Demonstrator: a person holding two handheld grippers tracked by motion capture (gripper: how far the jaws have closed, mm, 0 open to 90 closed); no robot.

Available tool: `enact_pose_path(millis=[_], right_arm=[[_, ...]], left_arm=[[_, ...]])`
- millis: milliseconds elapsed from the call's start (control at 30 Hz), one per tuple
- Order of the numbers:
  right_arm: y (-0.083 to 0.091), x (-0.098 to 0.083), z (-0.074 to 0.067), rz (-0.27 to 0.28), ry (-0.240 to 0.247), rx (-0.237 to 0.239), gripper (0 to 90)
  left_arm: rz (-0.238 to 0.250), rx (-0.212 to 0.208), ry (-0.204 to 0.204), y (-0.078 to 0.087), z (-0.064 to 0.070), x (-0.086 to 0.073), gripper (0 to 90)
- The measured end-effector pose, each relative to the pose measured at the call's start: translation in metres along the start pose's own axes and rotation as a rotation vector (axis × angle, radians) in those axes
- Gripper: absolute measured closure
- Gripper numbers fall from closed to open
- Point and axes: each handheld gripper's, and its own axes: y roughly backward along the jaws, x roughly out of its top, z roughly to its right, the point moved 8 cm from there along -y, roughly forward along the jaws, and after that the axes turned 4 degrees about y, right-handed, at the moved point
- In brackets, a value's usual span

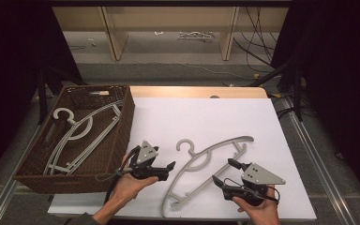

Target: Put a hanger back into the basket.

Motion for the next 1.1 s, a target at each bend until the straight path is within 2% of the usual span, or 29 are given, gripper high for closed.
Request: enact_pose_path(millis=[33,67,100,233,267,300,333,367,467,500,567,633,733,800,867,967,1000,1033,1100], right_arm=[[0.0,0.0,0.0,-0.001,0.0,0.002,23.6],[0.001,-0.001,-0.002,-0.012,-0.014,0.01,23.6],[0.0,0.0,0.0,-0.002,0.002,0.001,23.6],[0.0,0.001,0.0,0.009,-0.004,-0.002,23.6],[0.0,0.0,-0.001,0.001,-0.015,0.003,23.6],[0.0,0.001,0.0,0.011,-0.002,-0.004,23.6],[0.0,0.0,-0.001,0.004,-0.009,0.003,23.6],[0.0,0.0,0.0,0.001,-0.002,0.005,23.6],[0.0,0.001,-0.001,0.007,0.0,0.002,23.7],[0.0,0.0,-0.002,-0.006,-0.015,0.01,23.7],[0.0,0.0,-0.001,-0.001,-0.003,0.009,23.6],[0.0,0.0,0.0,0.003,-0.003,0.006,23.7],[0.0,0.0,-0.001,-0.003,-0.012,0.008,23.6],[0.0,0.0,0.0,0.002,-0.006,0.007,23.6],[-0.001,0.0,0.0,0.005,-0.006,0.007,23.6],[0.0,0.001,-0.001,0.004,-0.007,0.01,23.7],[0.0,0.001,0.0,0.004,-0.007,0.011,23.6],[0.0,0.001,-0.001,0.003,-0.007,0.012,23.6],[0.0,0.001,-0.001,0.004,-0.009,0.011,23.7]], left_arm=[[-0.006,-0.008,0.01,-0.006,0.002,0.0,23.0],[-0.031,-0.007,-0.001,-0.01,0.002,-0.001,23.3],[-0.032,-0.007,0.007,-0.016,0.003,-0.001,23.1],[-0.078,-0.019,-0.013,-0.029,0.007,-0.004,22.8],[-0.079,-0.018,-0.011,-0.032,0.008,-0.004,22.8],[-0.078,-0.018,-0.016,-0.034,0.008,-0.003,22.8],[-0.088,-0.016,-0.019,-0.036,0.008,-0.003,22.9],[-0.097,-0.024,-0.009,-0.039,0.009,-0.003,22.8],[-0.145,-0.021,-0.027,-0.046,0.01,-0.002,22.9],[-0.157,-0.028,-0.036,-0.048,0.01,-0.001,24.0],[-0.183,-0.031,-0.019,-0.055,0.013,0.0,25.3],[-0.21,-0.02,-0.046,-0.06,0.014,0.0,27.1],[-0.243,-0.016,-0.012,-0.07,0.018,-0.001,29.0],[-0.251,-0.008,-0.022,-0.075,0.019,0.001,29.9],[-0.264,-0.012,-0.011,-0.079,0.021,0.003,31.0],[-0.285,-0.005,-0.047,-0.083,0.021,0.005,31.9],[-0.285,-0.006,-0.043,-0.085,0.022,0.005,32.9],[-0.313,-0.019,-0.052,-0.085,0.022,0.005,34.1],[-0.339,-0.029,-0.068,-0.088,0.022,0.004,36.1]])
